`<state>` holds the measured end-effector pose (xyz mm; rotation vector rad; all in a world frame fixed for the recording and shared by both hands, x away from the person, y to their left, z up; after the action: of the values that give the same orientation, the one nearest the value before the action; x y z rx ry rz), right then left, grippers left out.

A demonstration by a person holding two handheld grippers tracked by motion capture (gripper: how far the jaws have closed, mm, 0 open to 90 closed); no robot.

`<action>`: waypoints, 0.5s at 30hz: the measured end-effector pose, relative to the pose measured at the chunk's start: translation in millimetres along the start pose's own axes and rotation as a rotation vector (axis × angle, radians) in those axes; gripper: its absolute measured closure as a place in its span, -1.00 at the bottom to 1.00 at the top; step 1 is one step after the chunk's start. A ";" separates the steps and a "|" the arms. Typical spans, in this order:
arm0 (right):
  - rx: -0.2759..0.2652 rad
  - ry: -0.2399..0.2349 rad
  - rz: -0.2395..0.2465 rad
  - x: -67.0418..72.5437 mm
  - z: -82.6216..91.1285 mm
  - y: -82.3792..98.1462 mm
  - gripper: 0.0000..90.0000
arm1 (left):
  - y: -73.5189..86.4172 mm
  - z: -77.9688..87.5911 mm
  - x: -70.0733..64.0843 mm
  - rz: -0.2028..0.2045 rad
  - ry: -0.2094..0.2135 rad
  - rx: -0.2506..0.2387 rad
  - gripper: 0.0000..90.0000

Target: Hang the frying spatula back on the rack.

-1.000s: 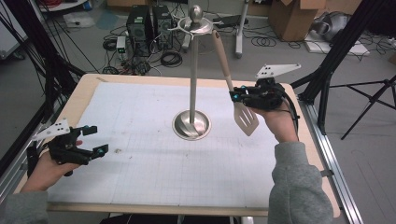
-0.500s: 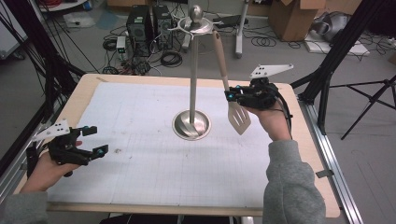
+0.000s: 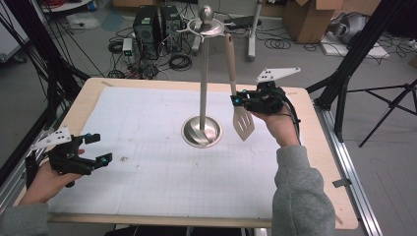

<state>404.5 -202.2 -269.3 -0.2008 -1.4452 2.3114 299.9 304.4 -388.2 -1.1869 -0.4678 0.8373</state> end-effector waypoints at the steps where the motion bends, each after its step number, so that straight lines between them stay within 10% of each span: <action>1: 0.000 0.001 -0.003 -0.2 -0.6 0.0 0.71 | 0.2 0.3 0.2 0.000 0.000 0.000 -0.94; 15: -0.010 0.010 0.007 -3.3 -11.9 -2.0 0.70 | 2.1 6.9 1.7 0.010 -0.014 -0.004 -0.94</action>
<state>411.9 -193.0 -273.3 -0.2199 -1.4533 2.3057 295.4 310.3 -388.1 -1.1885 -0.4756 0.8539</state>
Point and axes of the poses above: each handheld gripper's, and its own axes: z roughly backward along the jaws, y roughly out of its underside, x roughly to its left, the point moved 2 cm from there along -z, roughly forward along the jaws, and after that the axes turned 11 degrees about -y, right-handed, at the moved point
